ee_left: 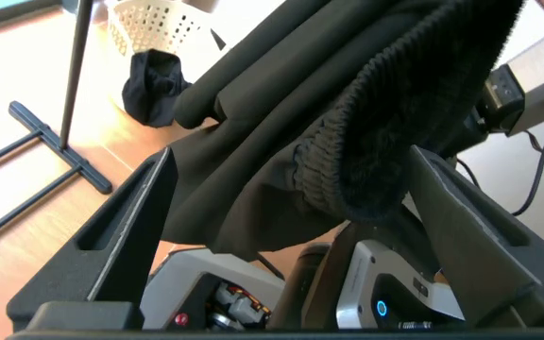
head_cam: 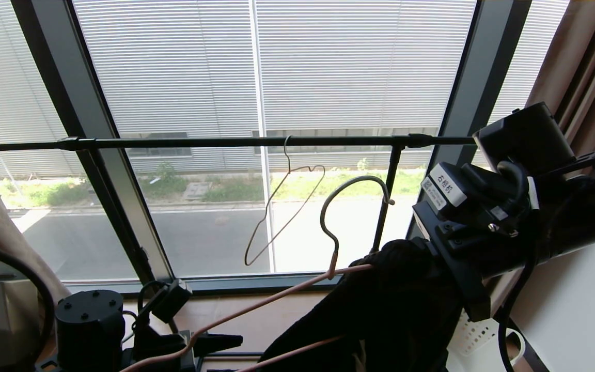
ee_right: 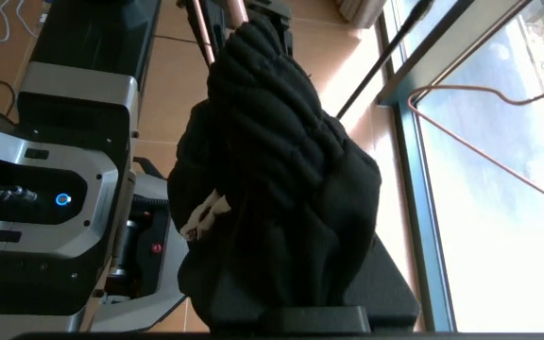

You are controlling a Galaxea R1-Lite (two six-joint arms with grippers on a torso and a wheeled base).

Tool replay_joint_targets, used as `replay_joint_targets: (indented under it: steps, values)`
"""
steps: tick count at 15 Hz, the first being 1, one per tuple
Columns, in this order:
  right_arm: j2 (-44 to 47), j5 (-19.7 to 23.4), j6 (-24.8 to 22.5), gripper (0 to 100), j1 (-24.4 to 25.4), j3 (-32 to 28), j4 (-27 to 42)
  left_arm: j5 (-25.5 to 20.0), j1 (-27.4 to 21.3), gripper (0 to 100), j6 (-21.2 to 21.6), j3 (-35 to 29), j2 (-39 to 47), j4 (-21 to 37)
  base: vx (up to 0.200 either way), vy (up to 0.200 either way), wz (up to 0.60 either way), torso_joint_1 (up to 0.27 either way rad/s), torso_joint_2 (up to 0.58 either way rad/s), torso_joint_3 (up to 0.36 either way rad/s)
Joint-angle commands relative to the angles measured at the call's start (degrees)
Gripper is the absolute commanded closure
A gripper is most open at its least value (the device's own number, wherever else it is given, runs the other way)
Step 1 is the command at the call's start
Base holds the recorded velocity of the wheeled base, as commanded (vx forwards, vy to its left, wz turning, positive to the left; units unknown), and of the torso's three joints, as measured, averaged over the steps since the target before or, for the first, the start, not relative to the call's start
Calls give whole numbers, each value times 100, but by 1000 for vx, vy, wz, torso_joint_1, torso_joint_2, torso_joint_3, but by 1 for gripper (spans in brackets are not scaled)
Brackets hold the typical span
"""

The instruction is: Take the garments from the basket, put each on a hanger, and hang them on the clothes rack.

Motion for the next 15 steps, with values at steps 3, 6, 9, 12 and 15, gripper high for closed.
replay_joint_targets:
  steps: [3,6,9,12,15]
  values:
    - [14,107,0,100,41,-21,-12,18,-80,0,93,0,128,-8,0,0,0,0,0,0]
    - [6,169,0,100,41,-30,-12,27,-177,100,216,0,260,-8,0,0,0,0,0,0]
    - [-3,222,0,100,85,-21,-12,27,-185,100,216,0,278,-8,0,0,0,0,0,0]
    - [-21,248,0,100,85,23,-3,27,-150,100,216,0,269,-8,0,0,0,0,0,0]
    - [-135,248,0,100,-170,207,-12,27,-62,100,216,0,251,-8,0,0,0,0,0,0]
